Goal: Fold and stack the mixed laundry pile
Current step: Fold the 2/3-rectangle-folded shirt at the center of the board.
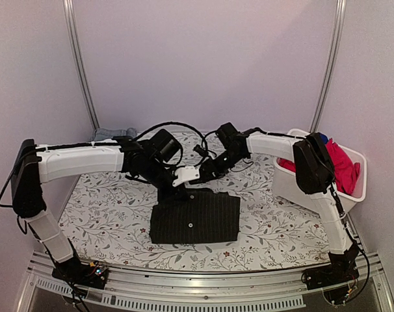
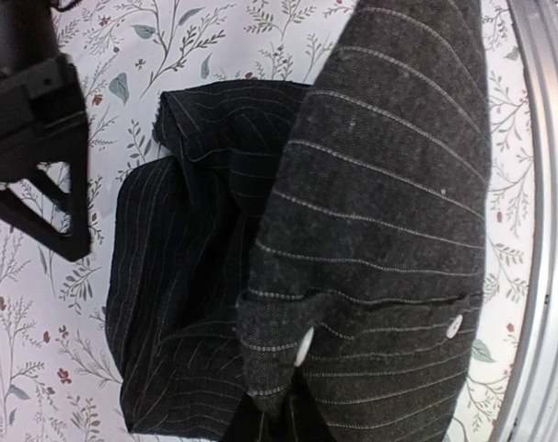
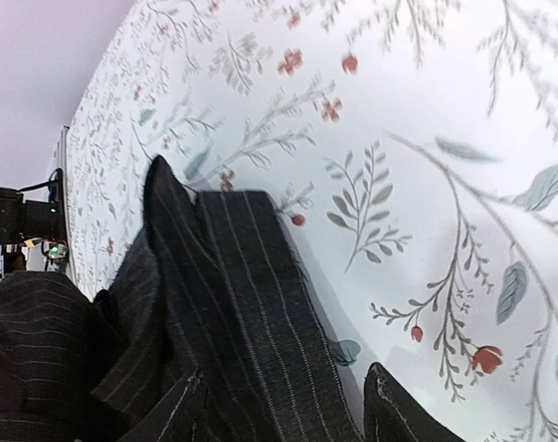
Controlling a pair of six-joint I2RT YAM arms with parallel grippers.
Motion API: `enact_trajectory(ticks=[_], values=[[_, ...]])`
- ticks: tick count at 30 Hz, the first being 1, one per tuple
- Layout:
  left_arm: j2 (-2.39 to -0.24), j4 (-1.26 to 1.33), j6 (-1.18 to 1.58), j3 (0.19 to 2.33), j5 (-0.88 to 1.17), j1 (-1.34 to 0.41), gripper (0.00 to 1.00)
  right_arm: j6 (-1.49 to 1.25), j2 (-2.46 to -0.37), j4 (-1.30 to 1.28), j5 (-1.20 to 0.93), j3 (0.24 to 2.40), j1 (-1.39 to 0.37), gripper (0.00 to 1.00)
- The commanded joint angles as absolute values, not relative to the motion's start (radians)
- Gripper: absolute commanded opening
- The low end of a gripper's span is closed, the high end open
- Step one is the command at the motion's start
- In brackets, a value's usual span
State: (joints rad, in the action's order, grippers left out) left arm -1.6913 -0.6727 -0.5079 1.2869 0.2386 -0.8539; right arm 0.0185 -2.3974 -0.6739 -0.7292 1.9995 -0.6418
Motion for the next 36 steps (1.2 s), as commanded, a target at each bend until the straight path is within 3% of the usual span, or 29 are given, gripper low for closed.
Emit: enact_trajectory(ticks=[1, 16, 28, 31, 36], values=[[-1.751, -0.637, -0.572, 1.363, 0.18, -0.791, 0.06, 0.031, -2.469, -0.708, -0.728, 1.988, -0.668, 0.56], [-1.912, -0.53, -0.62, 1.466, 0.225, -0.681, 0.09, 0.047, -2.466, -0.709, -0.739, 1.98, -0.666, 0.53], [-1.983, -0.504, -0.622, 1.47, 0.207, -0.646, 0.12, -0.136, -2.292, -0.699, -0.442, 2.07, -0.507, 0.71], [-1.989, -0.466, -0.591, 1.481, 0.161, -0.64, 0.2, -0.145, -2.242, -0.686, -0.44, 2.074, -0.497, 0.71], [-1.97, -0.453, -0.453, 1.563, 0.129, -0.597, 0.42, -0.135, -2.168, -0.693, -0.508, 2.046, -0.497, 0.71]])
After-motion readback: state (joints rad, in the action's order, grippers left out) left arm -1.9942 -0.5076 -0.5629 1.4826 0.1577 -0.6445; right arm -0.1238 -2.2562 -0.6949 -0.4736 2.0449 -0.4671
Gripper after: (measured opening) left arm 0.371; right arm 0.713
